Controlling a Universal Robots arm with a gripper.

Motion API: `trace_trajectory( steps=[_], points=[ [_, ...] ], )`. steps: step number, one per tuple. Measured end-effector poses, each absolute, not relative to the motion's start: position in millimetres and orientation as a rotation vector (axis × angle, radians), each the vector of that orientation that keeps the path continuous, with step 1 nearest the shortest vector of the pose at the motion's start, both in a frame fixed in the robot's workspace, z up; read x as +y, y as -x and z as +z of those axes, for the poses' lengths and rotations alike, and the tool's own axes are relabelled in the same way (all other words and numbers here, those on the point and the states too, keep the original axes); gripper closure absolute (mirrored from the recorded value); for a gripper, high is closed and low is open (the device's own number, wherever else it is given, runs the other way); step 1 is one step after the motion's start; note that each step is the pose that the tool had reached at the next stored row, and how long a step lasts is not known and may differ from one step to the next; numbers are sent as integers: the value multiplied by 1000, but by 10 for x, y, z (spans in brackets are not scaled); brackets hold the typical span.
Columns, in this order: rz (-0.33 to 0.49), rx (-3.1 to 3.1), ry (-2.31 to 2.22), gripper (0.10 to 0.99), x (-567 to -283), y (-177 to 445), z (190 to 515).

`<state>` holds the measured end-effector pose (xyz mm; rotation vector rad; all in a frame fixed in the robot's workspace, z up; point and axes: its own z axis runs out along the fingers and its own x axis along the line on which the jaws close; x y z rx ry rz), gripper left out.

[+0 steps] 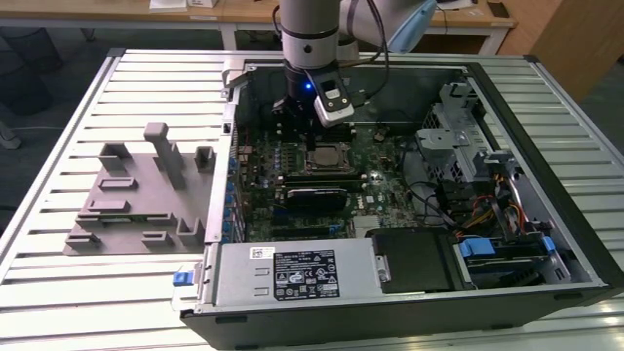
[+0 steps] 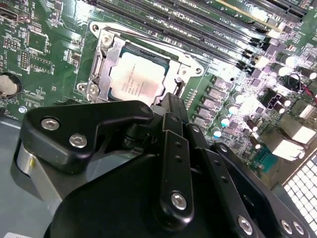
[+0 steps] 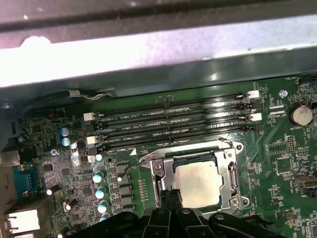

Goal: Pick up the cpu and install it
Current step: 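Close the cpu cover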

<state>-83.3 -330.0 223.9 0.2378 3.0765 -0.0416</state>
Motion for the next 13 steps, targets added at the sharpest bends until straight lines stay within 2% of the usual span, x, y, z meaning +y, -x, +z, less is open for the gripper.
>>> trace_trajectory(
  steps=[13],
  points=[
    [-42, 3080, -238, 980, -3300, 442, 2239]
  ],
)
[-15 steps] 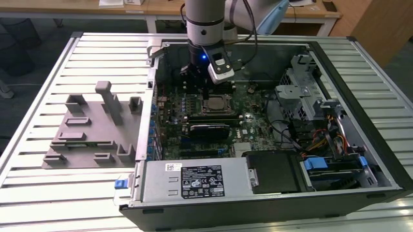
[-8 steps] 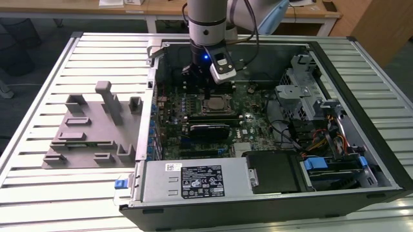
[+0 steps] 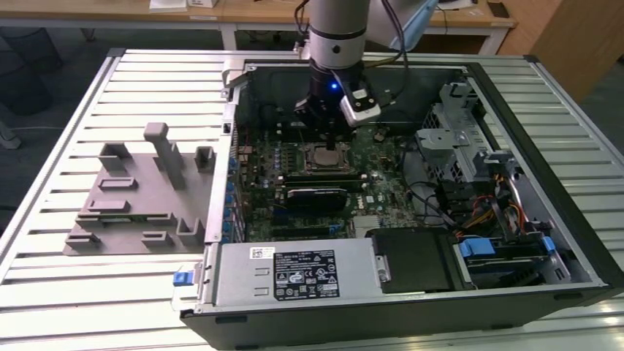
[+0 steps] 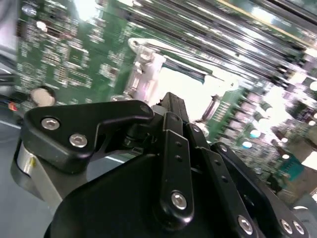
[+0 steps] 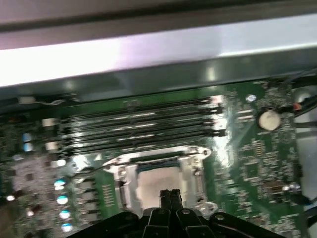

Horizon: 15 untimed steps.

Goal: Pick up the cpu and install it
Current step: 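Close the cpu cover, then install the first cpu locking lever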

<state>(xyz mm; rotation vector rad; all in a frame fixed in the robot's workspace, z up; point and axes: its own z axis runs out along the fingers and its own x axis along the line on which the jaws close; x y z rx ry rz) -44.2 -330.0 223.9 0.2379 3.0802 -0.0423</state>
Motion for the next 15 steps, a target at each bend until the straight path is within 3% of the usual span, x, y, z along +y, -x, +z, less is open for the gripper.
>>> trace_trajectory(
  steps=[15],
  points=[
    [-34, 3081, -238, 980, -3300, 438, 2317]
  ],
)
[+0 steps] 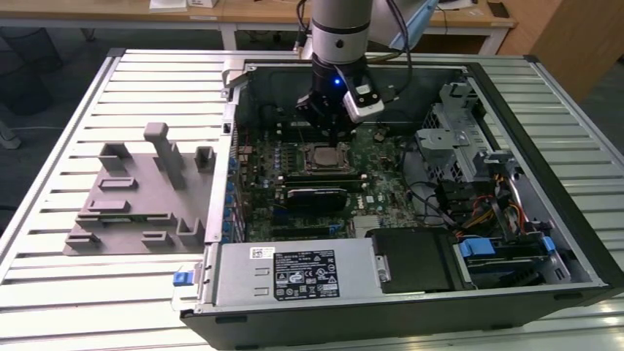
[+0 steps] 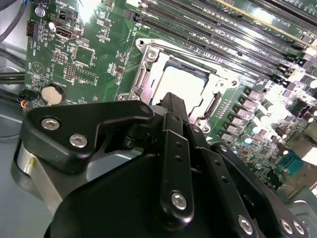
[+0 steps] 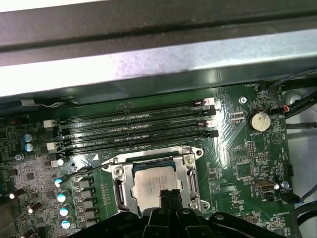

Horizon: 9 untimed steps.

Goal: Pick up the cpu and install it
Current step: 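Install the first cpu locking lever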

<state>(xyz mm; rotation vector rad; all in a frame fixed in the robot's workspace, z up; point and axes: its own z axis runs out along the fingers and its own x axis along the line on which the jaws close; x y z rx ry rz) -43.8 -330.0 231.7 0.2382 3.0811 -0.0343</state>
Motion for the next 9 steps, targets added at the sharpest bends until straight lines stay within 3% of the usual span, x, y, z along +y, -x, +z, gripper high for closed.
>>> trace_trajectory(
  steps=[9],
  points=[
    [-34, 3081, -238, 980, -3300, 471, 2317]
  ],
)
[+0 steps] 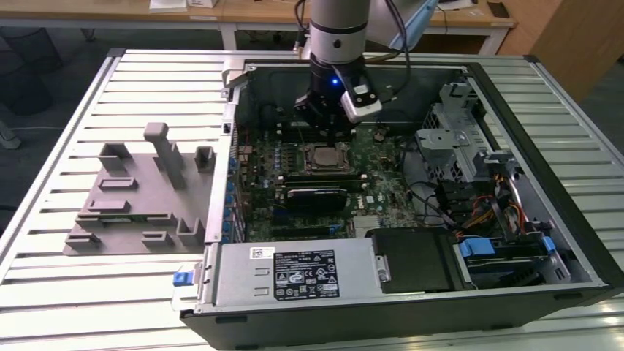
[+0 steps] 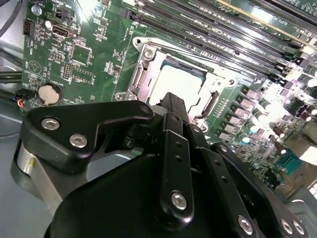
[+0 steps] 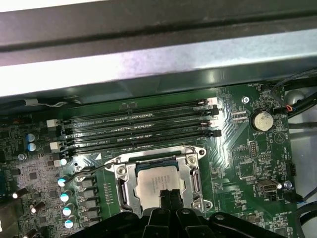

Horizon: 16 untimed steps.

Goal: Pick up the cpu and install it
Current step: 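Install the first cpu locking lever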

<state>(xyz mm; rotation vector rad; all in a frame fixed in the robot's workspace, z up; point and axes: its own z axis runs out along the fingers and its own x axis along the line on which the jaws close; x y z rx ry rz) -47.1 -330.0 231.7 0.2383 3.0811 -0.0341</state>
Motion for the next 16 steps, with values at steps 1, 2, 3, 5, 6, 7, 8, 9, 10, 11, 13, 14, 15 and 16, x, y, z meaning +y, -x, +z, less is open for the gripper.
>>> trace_trajectory(
  steps=[1, 2, 3, 5, 6, 7, 8, 9, 10, 11, 13, 14, 15, 16],
  points=[
    [-34, 3081, -238, 980, -3300, 477, 2317],
    [-34, 3081, -238, 980, -3300, 485, 2317],
    [-34, 3081, -238, 980, -3300, 491, 2317],
    [-34, 3081, -238, 980, -3300, 505, 2317],
    [-34, 3081, -238, 980, -3300, 513, 2317],
    [-34, 3081, -238, 980, -3300, 521, 2317],
    [-34, 3081, -238, 980, -3300, 530, 2317],
    [-34, 3081, -238, 980, -3300, 538, 2317],
    [-34, 3081, -238, 980, -3300, 544, 2317],
    [-34, 3081, -238, 980, -3300, 553, 2317],
    [-34, 3081, -238, 980, -3301, 582, 2317],
    [-34, 3081, -238, 980, -3300, 595, 2317],
    [-34, 3081, -238, 980, -3300, 609, 2317],
    [-34, 3081, -238, 980, -3300, 623, 2317]
  ],
)
